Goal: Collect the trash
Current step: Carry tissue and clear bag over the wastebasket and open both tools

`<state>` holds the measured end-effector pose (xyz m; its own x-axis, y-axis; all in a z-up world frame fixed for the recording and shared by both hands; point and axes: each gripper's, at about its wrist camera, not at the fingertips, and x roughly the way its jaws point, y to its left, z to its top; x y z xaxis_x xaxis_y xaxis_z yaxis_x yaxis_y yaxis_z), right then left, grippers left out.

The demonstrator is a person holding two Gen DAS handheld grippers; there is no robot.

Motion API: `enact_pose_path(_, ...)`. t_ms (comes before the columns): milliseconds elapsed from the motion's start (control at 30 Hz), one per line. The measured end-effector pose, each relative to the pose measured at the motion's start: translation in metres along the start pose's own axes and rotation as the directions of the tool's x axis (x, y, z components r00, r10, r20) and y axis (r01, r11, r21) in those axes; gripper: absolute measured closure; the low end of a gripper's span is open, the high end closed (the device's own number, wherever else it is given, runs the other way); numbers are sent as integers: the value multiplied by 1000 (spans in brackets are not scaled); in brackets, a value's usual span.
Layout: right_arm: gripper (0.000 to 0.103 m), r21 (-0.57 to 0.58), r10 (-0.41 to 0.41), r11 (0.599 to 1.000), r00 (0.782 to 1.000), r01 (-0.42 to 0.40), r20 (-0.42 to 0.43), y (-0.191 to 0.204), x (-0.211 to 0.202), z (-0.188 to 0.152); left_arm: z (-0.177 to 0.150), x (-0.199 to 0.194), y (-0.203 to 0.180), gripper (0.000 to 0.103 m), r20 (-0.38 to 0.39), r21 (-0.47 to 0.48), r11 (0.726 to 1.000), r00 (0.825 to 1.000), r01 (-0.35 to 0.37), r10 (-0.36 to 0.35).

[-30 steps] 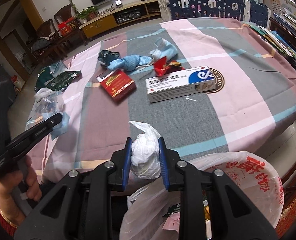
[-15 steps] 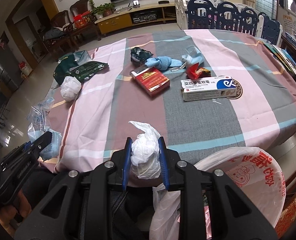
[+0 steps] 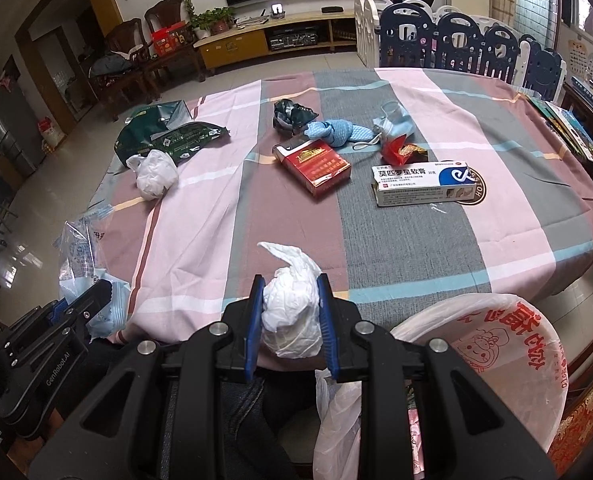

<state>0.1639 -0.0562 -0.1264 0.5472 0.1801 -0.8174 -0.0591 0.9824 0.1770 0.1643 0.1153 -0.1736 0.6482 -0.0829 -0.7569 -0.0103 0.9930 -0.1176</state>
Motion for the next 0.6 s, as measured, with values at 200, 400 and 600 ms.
enact_pose_path(200,77,10,-1,1000,1000,1,2,-4,-3,-2,-1,-2,0,86,2,-1,1000,1000,-3,3)
enact_pose_path(400,77,20,-1,1000,1000,1,2,-8,-3,-3,-1,-2,0,86,2,-2,1000,1000,-4,4)
enact_pose_path(600,77,23,0,1000,1000,0,2,-9,-4,-3,-1,-4,2,86,2,-1,1000,1000,-7,7)
